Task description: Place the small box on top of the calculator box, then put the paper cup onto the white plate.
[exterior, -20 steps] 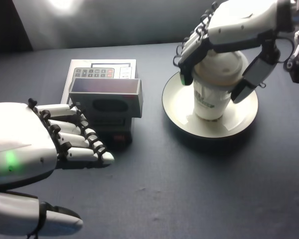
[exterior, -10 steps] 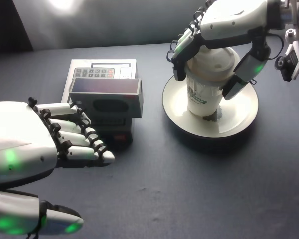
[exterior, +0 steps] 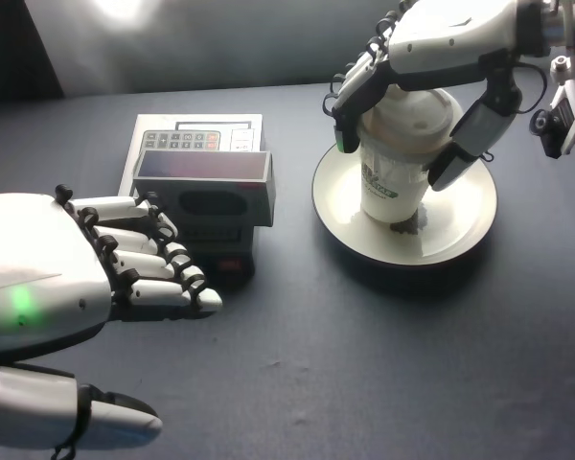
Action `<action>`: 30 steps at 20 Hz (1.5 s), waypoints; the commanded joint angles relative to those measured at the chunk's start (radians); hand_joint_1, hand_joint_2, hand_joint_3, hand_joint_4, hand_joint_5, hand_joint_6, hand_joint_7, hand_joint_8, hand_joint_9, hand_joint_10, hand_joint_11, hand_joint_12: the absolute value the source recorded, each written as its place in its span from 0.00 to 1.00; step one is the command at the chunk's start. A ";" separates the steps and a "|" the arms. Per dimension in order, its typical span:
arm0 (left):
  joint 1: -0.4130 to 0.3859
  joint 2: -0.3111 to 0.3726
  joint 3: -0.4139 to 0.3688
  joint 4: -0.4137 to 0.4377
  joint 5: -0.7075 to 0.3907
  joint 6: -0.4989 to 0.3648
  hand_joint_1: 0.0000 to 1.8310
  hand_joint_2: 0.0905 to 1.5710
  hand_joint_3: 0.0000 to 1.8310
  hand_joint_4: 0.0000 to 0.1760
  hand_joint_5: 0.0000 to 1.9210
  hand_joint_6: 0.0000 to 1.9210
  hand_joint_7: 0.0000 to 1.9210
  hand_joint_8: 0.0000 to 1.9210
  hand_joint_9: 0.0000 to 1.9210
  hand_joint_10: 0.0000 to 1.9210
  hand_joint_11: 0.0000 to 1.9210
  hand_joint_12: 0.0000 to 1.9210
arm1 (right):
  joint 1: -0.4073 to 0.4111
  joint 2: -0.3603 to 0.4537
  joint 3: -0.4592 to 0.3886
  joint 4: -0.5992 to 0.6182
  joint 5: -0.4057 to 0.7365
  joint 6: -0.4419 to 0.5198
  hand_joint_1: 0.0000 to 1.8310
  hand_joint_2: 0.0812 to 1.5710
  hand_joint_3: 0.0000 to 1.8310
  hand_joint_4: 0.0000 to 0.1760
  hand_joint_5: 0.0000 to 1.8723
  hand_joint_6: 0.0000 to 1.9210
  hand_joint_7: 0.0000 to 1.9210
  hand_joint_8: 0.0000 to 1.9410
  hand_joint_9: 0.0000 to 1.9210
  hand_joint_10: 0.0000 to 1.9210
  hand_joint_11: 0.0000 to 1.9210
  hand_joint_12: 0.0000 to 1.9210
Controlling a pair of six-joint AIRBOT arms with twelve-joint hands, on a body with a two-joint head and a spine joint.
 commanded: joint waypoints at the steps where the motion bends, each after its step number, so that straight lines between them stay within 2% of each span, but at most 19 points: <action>1: -0.014 0.006 0.002 -0.030 -0.072 -0.004 0.00 0.78 0.00 0.00 0.18 0.00 0.20 0.00 0.18 0.00 0.00 0.33 | 0.010 0.010 0.010 0.043 0.011 -0.005 0.81 0.73 0.00 0.00 0.40 0.65 0.45 0.55 0.40 0.64 0.39 0.86; 2: -0.014 0.006 0.001 -0.030 -0.072 -0.004 0.00 0.78 0.00 0.00 0.18 0.00 0.19 0.00 0.17 0.00 0.00 0.31 | 0.011 0.010 0.011 0.043 0.011 -0.005 0.81 0.74 0.00 0.00 0.38 0.68 0.44 0.58 0.38 0.66 0.39 0.87; 3: -0.014 0.006 0.001 -0.031 -0.071 -0.004 0.00 0.78 0.00 0.00 0.18 0.00 0.20 0.00 0.18 0.00 0.00 0.35 | 0.012 0.010 0.013 0.043 0.011 -0.003 0.68 0.76 0.00 0.00 0.39 0.71 0.44 0.60 0.35 0.44 0.31 0.69; 4: -0.014 0.006 0.001 -0.032 -0.070 -0.004 0.00 0.78 0.00 0.00 0.18 0.00 0.20 0.00 0.17 0.00 0.00 0.33 | 0.012 0.010 0.015 0.043 0.010 0.001 0.72 0.70 0.00 0.00 0.35 0.38 0.39 0.32 0.35 0.31 0.26 0.65; 5: -0.014 0.006 0.001 -0.033 -0.070 -0.004 0.00 0.78 0.00 0.00 0.18 0.00 0.20 0.00 0.17 0.00 0.00 0.32 | 0.012 0.010 0.015 0.043 0.010 0.005 0.72 0.68 0.00 0.00 0.35 0.22 0.39 0.16 0.35 0.22 0.21 0.65; 6: -0.015 0.005 0.001 -0.033 -0.069 -0.004 0.00 0.79 0.00 0.00 0.18 0.00 0.20 0.00 0.17 0.00 0.00 0.31 | 0.012 0.010 0.015 0.043 0.010 0.007 0.71 0.64 0.00 0.00 0.36 0.14 0.40 0.08 0.36 0.15 0.20 0.63; 7: -0.016 0.005 0.000 -0.034 -0.068 -0.004 0.00 0.79 0.00 0.00 0.18 0.00 0.20 0.00 0.17 0.00 0.00 0.32 | 0.013 0.011 0.015 0.043 0.010 0.009 0.71 0.63 0.00 0.00 0.36 0.09 0.40 0.03 0.36 0.11 0.18 0.64; 9: -0.016 0.005 -0.001 -0.035 -0.067 -0.004 0.00 0.78 0.00 0.00 0.18 0.00 0.20 0.00 0.17 0.00 0.00 0.33 | 0.012 0.011 0.015 0.043 0.010 0.009 0.69 0.63 0.00 0.00 0.35 0.03 0.38 0.00 0.34 0.05 0.13 0.64; 10: -0.017 0.005 -0.001 -0.035 -0.067 -0.004 0.00 0.78 0.00 0.00 0.17 0.00 0.19 0.00 0.16 0.00 0.00 0.32 | 0.012 0.011 0.015 0.043 0.010 0.009 0.69 0.63 0.00 0.00 0.35 0.02 0.38 0.00 0.34 0.04 0.12 0.63; 12: -0.017 0.005 -0.001 -0.035 -0.066 -0.004 0.00 0.78 0.00 0.00 0.19 0.00 0.21 0.00 0.18 0.00 0.00 0.36 | 0.012 0.011 0.015 0.043 0.010 0.009 0.64 0.63 0.00 0.00 0.32 0.00 0.34 0.00 0.32 0.02 0.09 0.65; 14: -0.017 0.005 -0.001 -0.035 -0.066 -0.004 0.00 0.78 0.00 0.00 0.18 0.00 0.20 0.00 0.17 0.00 0.00 0.33 | 0.010 0.012 0.015 0.043 0.005 0.009 0.63 0.58 0.00 0.00 0.31 0.00 0.34 0.00 0.32 0.01 0.08 0.64; 15: -0.017 0.005 -0.001 -0.035 -0.066 -0.004 0.00 0.79 0.00 0.00 0.19 0.00 0.21 0.01 0.18 0.00 0.00 0.35 | 0.009 0.012 0.015 0.043 0.005 0.010 0.61 0.58 0.00 0.00 0.29 0.00 0.32 0.00 0.30 0.01 0.06 0.63; 16: -0.017 0.005 -0.001 -0.035 -0.066 -0.004 0.01 0.79 0.00 0.00 0.19 0.00 0.22 0.01 0.19 0.01 0.00 0.35 | 0.008 0.013 0.015 0.043 0.005 0.014 0.49 0.57 0.00 0.00 0.25 0.00 0.29 0.00 0.28 0.00 0.03 0.64; 18: -0.017 0.005 -0.001 -0.035 -0.066 -0.004 0.01 0.79 0.00 0.00 0.19 0.00 0.21 0.00 0.18 0.00 0.00 0.35 | 0.007 0.018 0.015 0.043 0.005 0.023 0.44 0.55 0.00 0.00 0.23 0.00 0.27 0.00 0.26 0.00 0.00 0.64; 21: -0.017 0.005 -0.001 -0.035 -0.067 -0.004 0.00 0.79 0.00 0.00 0.19 0.00 0.21 0.00 0.19 0.00 0.00 0.35 | 0.007 0.024 0.014 0.043 0.007 0.031 0.44 0.54 0.00 0.00 0.22 0.00 0.26 0.00 0.26 0.00 0.00 0.62; 23: -0.018 0.005 -0.001 -0.035 -0.067 -0.004 0.04 0.78 0.00 0.00 0.20 0.00 0.22 0.00 0.20 0.00 0.00 0.35 | 0.007 0.027 0.014 0.043 0.008 0.036 0.42 0.53 0.00 0.00 0.20 0.00 0.24 0.00 0.23 0.00 0.00 0.58; 24: -0.018 0.005 -0.001 -0.036 -0.067 -0.004 0.02 0.79 0.00 0.00 0.20 0.00 0.22 0.00 0.20 0.00 0.00 0.36 | 0.006 0.029 0.014 0.043 0.008 0.046 0.41 0.52 0.00 0.00 0.18 0.00 0.23 0.00 0.23 0.00 0.00 0.59; 28: -0.018 0.005 -0.001 -0.036 -0.067 -0.004 0.00 0.79 0.00 0.00 0.20 0.00 0.22 0.00 0.19 0.00 0.00 0.37 | -0.001 0.032 0.014 0.043 0.008 0.051 0.36 0.51 0.00 0.00 0.07 0.00 0.13 0.00 0.13 0.00 0.00 0.42; 30: -0.018 0.005 -0.001 -0.036 -0.067 -0.004 0.04 0.79 0.00 0.00 0.21 0.00 0.23 0.00 0.20 0.00 0.00 0.37 | -0.001 0.036 0.011 0.043 0.011 0.060 0.35 0.47 0.00 0.00 0.08 0.00 0.13 0.00 0.13 0.00 0.00 0.42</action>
